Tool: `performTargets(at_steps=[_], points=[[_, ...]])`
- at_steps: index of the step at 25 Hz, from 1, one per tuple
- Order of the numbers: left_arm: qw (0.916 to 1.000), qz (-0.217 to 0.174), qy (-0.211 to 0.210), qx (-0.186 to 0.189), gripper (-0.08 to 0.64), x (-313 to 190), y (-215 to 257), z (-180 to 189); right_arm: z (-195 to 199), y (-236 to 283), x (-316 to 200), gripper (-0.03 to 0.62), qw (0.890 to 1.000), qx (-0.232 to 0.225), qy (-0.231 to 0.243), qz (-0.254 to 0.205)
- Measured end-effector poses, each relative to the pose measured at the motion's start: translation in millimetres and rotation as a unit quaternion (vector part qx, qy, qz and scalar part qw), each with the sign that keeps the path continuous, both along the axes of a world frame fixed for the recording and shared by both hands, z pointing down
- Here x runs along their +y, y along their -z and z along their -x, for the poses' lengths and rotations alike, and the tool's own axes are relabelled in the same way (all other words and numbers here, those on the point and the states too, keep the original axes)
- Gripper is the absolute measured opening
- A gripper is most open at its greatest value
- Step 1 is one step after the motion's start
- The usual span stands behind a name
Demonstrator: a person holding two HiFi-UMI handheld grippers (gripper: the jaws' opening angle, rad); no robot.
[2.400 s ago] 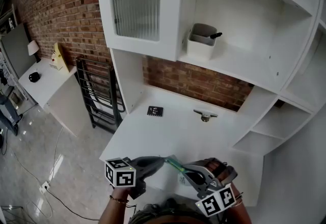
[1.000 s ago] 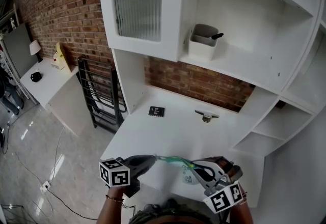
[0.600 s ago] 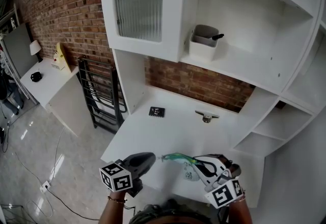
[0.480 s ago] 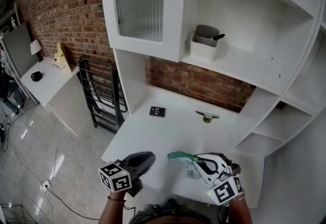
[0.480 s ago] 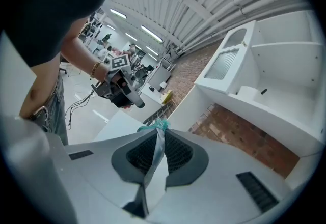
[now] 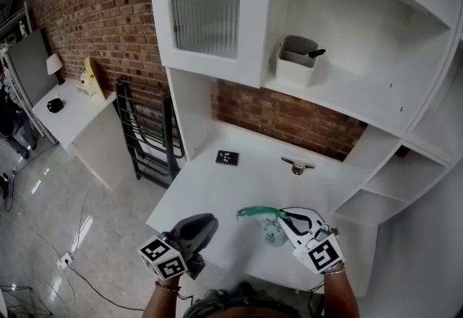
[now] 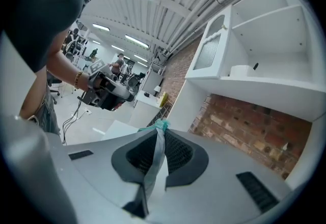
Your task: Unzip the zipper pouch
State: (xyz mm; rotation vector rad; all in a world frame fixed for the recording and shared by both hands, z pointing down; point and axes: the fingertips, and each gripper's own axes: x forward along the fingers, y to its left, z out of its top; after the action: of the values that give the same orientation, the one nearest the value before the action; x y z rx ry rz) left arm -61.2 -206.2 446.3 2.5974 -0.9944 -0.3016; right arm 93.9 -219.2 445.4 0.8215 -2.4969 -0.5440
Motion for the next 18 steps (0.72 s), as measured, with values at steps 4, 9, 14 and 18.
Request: performTargets(at_steps=[4, 9, 14, 18], points=[[0.998, -0.04, 0.049, 0.002, 0.034, 1, 12, 16, 7, -2, -16, 0.026, 0.999, -0.041, 0.003, 0.018], [0.9963, -0.049, 0.07, -0.015, 0.018, 2, 13, 29, 15, -11, -39, 0.026, 0.992, -0.108, -0.01, 0.056], [0.9956, -0.043, 0.083, -0.014, 0.008, 6, 11, 41, 27, -29, -66, 0.026, 0.986, -0.14, -0.023, 0.093], [0.9951, -0.044, 0.086, -0.019, 0.006, 6, 7, 49, 37, -48, -85, 0.026, 0.982, -0.145, -0.029, 0.119]])
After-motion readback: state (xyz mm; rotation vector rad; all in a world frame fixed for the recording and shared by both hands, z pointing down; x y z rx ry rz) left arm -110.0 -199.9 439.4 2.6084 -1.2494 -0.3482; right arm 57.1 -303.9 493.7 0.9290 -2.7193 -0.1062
